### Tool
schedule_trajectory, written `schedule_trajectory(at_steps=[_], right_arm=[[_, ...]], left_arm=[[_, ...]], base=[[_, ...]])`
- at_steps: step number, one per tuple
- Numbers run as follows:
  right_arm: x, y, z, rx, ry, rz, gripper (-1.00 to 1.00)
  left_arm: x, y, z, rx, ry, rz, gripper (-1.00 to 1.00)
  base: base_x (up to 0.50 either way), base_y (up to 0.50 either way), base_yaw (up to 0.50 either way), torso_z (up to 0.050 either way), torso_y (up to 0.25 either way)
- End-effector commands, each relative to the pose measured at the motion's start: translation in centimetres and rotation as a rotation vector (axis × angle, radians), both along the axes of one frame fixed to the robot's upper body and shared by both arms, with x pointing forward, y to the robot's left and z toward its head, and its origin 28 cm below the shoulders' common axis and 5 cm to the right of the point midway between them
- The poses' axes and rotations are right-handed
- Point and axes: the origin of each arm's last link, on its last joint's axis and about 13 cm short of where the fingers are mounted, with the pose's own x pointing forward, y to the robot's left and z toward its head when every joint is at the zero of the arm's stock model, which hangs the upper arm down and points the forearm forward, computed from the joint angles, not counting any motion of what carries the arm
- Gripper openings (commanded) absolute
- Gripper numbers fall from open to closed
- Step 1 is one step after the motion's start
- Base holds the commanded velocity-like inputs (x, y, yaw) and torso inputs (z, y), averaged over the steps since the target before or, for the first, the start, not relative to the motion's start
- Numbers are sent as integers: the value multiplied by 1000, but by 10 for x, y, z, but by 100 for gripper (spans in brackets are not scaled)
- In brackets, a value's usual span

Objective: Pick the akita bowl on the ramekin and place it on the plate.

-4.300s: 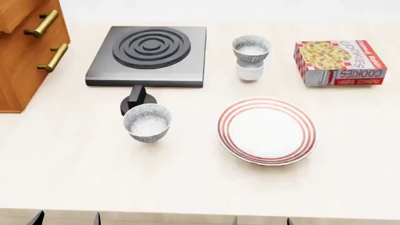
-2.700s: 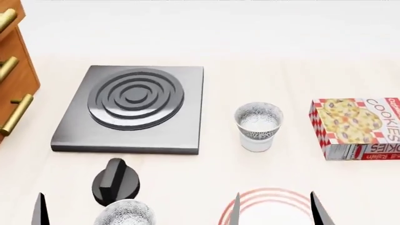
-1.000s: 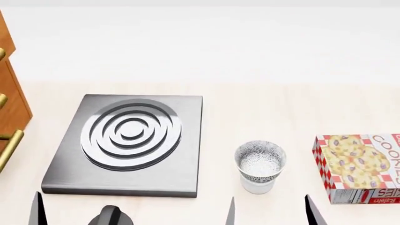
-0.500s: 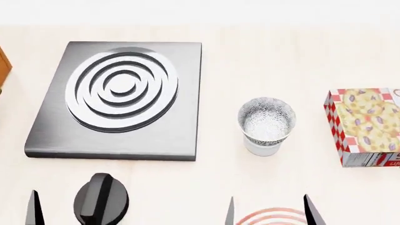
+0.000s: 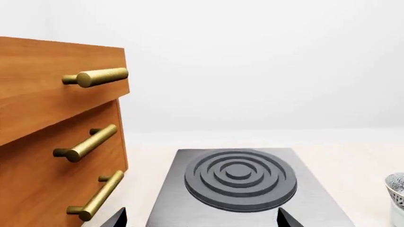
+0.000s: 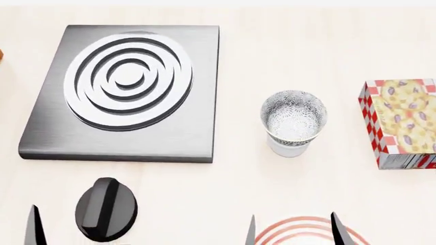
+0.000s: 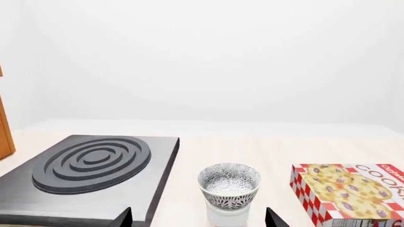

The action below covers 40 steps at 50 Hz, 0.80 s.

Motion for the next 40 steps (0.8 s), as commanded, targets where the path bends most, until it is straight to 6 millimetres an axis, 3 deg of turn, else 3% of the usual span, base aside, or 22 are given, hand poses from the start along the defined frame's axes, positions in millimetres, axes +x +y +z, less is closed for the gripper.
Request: schedule_trajectory(at_steps=[1,5,15,18,20,23,40], right_arm=[[0,0,0,0,1,-1,100],[0,0,0,0,1,0,100],[-1,-1,1,-14,-5,-9,100],[-2,-2,8,-40,-11,6,100],[1,-5,25,-174,-38,11,100],[16,-16,55,-336,-55,45,100],[92,-47,120,-632,174,168,100]], left_arm=[[1,1,1,-22,16,13,100],[1,1,1,8,44,67,100],[0,0,-1,-33,25,15,100],[1,0,-2,-32,31,11,100],[3,-1,-5,-22,45,4,100],[4,-3,-7,20,52,-4,100],[2,-1,-5,32,29,13,100]], base=[[0,0,0,0,0],[0,0,0,0,0],[0,0,0,0,0],[0,0,0,0,0],[0,0,0,0,0],[0,0,0,0,0],[0,0,0,0,0]])
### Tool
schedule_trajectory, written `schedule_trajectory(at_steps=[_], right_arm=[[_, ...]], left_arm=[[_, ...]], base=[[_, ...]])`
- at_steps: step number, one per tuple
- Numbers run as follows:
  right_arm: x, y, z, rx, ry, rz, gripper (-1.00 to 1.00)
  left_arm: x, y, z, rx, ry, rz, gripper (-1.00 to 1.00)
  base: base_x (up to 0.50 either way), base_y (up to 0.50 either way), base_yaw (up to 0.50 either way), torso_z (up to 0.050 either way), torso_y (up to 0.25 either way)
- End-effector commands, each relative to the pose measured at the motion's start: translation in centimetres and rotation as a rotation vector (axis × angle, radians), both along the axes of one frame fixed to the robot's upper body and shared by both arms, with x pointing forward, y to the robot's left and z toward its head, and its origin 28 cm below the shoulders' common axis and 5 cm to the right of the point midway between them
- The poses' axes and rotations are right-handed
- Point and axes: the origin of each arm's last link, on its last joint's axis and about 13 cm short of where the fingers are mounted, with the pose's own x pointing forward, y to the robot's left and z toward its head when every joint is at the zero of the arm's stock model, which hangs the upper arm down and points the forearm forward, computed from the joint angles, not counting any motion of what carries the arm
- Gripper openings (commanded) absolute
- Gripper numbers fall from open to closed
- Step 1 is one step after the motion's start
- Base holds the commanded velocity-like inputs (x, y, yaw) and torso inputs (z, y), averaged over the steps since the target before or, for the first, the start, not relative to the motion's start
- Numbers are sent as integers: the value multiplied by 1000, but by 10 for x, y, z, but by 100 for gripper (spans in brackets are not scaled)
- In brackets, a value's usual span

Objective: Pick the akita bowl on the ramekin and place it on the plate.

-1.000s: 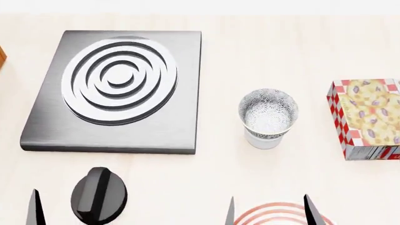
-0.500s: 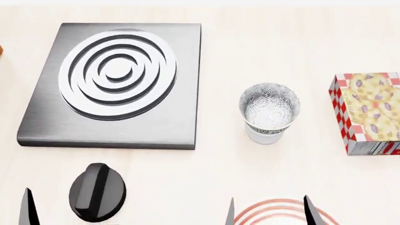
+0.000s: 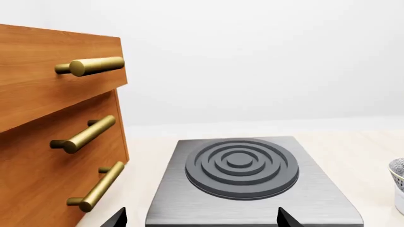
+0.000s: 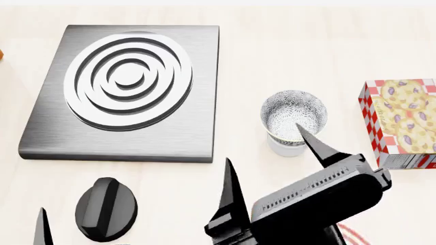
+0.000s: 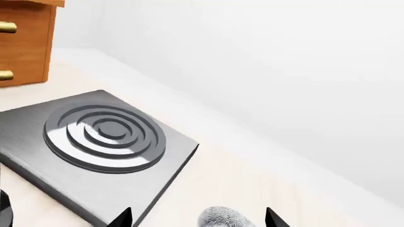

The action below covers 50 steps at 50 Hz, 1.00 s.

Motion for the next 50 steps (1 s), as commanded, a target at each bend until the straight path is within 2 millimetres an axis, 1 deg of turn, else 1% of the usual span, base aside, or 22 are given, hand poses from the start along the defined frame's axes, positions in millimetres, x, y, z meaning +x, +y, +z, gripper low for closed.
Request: schedule_trajectory(at_steps=[1,3,5,6,8,10,16,19,25,31,33,36,50], right_arm=[[39,-24,48,-200,150,12,100],[47,-28,55,-237,174,21,100],[52,-29,57,-271,201,32,100],[56,-31,59,-308,221,31,100],[66,-33,61,-323,253,33,100],[70,-33,61,-326,259,31,100],[82,-35,53,-400,365,90,100],[90,-38,54,-444,407,109,100],[107,-45,57,-504,445,90,100],[114,-50,59,-569,481,88,100],[116,-50,60,-566,483,88,100],[124,-53,63,-594,506,73,100],[141,-56,57,-646,553,39,100]], left_arm=[[-1,0,1,12,-8,4,100],[-1,1,1,11,-11,6,100],[-2,1,2,9,-15,7,100],[-2,1,2,7,-16,7,100],[-2,1,2,6,-16,8,100],[-2,1,2,7,-17,9,100],[-2,3,4,-2,-23,15,100],[-2,2,3,-2,-23,15,100],[-1,2,3,-7,-26,11,100],[-1,2,4,-9,-26,10,100],[-1,2,3,-9,-26,9,100],[-1,3,3,-12,-26,11,100],[0,3,2,-14,-21,13,100]], base=[[0,0,0,0,0],[0,0,0,0,0],[0,0,0,0,0],[0,0,0,0,0],[0,0,0,0,0],[0,0,0,0,0],[0,0,0,0,0],[0,0,0,0,0],[0,0,0,0,0],[0,0,0,0,0],[0,0,0,0,0],[0,0,0,0,0],[0,0,0,0,0]])
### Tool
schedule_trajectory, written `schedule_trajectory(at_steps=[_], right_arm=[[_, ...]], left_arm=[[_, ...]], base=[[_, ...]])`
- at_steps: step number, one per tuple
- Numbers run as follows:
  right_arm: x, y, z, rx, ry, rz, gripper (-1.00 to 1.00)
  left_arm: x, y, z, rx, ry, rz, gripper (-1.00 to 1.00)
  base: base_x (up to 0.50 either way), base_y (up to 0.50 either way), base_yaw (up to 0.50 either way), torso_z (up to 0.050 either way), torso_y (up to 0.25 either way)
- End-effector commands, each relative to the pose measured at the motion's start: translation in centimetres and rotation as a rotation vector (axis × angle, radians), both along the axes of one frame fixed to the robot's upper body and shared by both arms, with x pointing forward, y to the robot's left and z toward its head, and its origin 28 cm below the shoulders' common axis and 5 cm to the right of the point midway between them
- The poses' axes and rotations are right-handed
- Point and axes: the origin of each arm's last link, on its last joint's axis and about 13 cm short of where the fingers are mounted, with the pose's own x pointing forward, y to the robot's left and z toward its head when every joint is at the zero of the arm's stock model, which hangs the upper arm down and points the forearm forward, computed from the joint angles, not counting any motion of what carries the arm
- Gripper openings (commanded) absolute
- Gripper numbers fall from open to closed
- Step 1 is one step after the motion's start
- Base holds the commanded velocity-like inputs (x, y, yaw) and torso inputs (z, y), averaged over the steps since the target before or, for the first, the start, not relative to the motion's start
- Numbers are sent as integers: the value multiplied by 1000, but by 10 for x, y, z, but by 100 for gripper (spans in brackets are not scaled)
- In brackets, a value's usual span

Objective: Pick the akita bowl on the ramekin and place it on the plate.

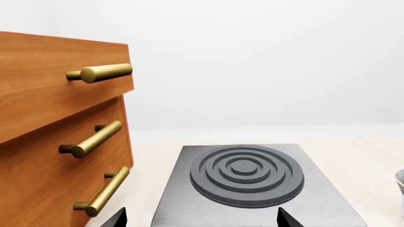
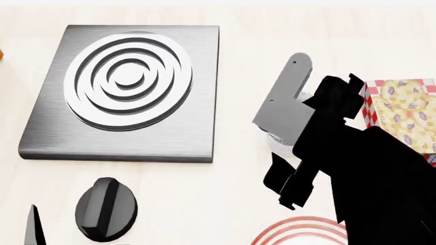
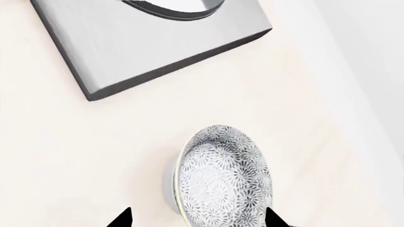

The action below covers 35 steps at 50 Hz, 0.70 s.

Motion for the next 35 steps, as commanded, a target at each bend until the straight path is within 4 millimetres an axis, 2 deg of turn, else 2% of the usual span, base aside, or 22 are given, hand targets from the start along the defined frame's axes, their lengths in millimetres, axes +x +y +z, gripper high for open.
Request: schedule_trajectory(at_steps=[1,21,35], right_arm=[[15,-6,-1,-61,34,-29,100],[34,0,-13,-56,45,-8,100],[41,7,-30,-34,83,4,100]], left_arm=[[1,0,-1,-3,2,1,100],[2,0,-2,-5,5,2,100],[1,0,-1,-4,2,4,100]], base=[[0,0,0,0,0],[0,0,0,0,0],[0,0,0,0,0]])
